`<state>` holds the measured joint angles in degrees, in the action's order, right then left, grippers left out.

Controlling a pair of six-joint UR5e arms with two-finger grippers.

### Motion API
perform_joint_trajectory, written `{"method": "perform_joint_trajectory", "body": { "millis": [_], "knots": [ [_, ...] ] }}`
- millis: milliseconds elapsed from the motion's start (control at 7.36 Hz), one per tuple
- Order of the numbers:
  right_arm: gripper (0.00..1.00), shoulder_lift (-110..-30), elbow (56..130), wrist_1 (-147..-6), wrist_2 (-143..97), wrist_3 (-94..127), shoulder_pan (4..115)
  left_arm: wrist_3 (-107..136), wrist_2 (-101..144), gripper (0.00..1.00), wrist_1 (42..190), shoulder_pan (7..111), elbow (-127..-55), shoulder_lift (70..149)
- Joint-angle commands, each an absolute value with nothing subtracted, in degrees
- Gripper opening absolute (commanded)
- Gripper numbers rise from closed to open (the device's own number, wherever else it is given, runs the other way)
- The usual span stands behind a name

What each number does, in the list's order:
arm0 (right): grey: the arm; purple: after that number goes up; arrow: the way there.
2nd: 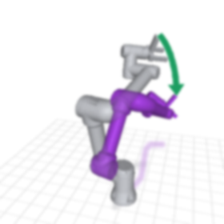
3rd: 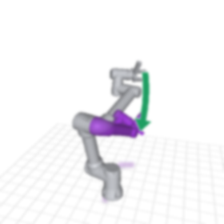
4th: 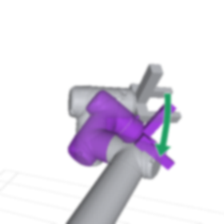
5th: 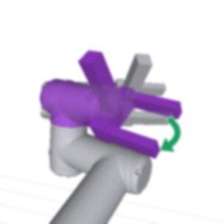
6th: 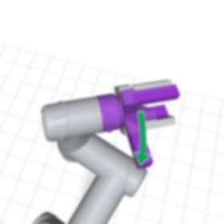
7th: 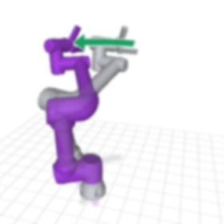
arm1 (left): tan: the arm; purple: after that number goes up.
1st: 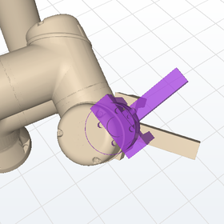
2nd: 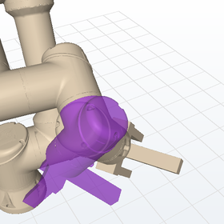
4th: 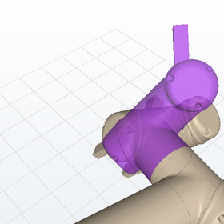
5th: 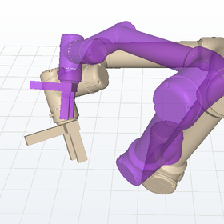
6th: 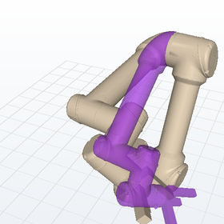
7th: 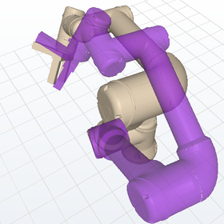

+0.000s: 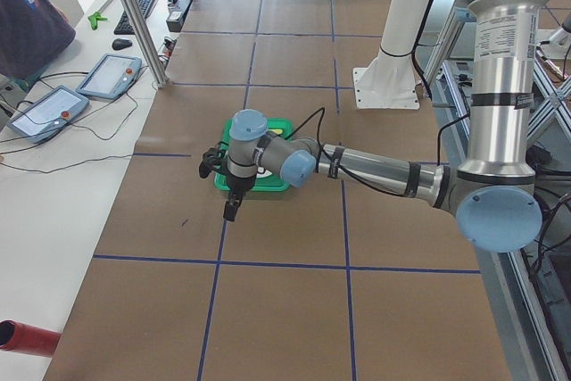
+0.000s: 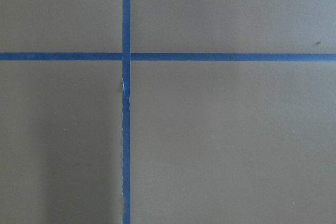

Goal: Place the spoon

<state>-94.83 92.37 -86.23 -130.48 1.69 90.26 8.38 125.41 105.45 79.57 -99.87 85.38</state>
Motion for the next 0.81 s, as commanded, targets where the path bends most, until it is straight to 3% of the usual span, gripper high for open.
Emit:
{"method": "perform_joint_trajectory", "body": {
  "millis": [0, 679],
  "knots": [
    [1.0, -94.8, 92.4, -86.3, -130.5, 1.7, 90.3, -2.3, 128.4, 1.0, 102.1, 87.9, -97.6, 82.4],
    [1.0, -94.8, 92.4, -86.2, -130.5, 1.7, 90.3, -3.0, 130.7, 1.0, 91.5, 92.1, -97.6, 83.9]
  ]
}}
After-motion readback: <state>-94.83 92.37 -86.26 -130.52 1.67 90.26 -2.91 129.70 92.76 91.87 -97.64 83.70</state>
